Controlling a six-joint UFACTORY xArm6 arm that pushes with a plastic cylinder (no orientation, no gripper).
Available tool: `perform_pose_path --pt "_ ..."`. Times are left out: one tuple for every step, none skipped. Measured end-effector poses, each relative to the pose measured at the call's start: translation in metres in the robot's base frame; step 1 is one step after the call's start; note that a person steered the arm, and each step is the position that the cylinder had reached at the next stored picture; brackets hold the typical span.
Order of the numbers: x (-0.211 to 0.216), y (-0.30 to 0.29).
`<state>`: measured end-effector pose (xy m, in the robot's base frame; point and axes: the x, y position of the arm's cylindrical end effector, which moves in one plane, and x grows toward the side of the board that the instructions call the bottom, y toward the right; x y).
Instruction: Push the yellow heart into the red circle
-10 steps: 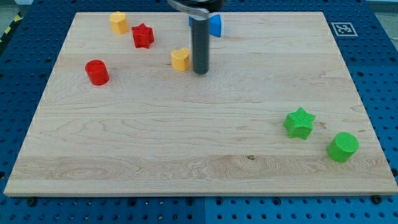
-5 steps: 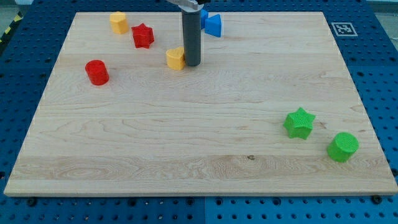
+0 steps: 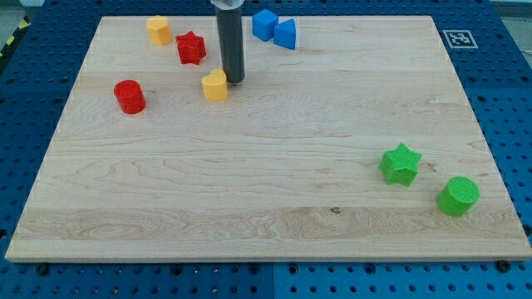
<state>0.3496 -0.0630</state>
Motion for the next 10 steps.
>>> perform_pose_path --pt "0.013 -0.016" --pt "0.025 -0.028" --pt "0.034 -0.038" --pt "0.034 -0.040" --pt "0.038 -0.026" --pt "0.055 -0.009" --pt "0.069 -0.009" --pt "0.070 -0.009" --pt "0.069 -0.019" --pt "0.069 -0.043"
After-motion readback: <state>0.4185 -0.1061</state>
